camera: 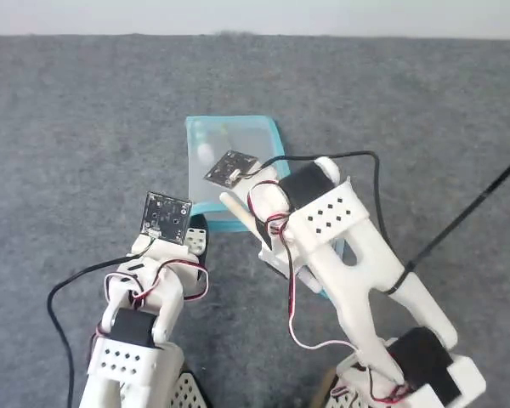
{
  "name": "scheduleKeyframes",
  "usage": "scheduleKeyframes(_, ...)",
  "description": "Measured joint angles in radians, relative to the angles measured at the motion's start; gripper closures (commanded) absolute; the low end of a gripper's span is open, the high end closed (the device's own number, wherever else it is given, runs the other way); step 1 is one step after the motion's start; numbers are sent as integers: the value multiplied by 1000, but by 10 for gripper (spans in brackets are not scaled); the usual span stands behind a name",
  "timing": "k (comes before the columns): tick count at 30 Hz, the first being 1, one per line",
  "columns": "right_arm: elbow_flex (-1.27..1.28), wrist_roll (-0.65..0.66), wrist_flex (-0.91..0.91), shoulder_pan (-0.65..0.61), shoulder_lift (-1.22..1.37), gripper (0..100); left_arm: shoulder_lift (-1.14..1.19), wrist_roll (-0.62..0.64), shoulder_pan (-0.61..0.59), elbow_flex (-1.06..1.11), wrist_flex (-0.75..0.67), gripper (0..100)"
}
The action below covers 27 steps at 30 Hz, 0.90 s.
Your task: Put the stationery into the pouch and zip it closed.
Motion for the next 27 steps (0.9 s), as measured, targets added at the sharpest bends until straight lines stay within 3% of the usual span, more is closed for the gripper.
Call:
scheduleKeyframes(16, 173, 129, 3, 0, -146, 991, 0, 0, 0, 0, 0, 988)
scheduleKeyframes(27, 120, 66, 3, 54, -137, 991, 0, 0, 0, 0, 0, 988)
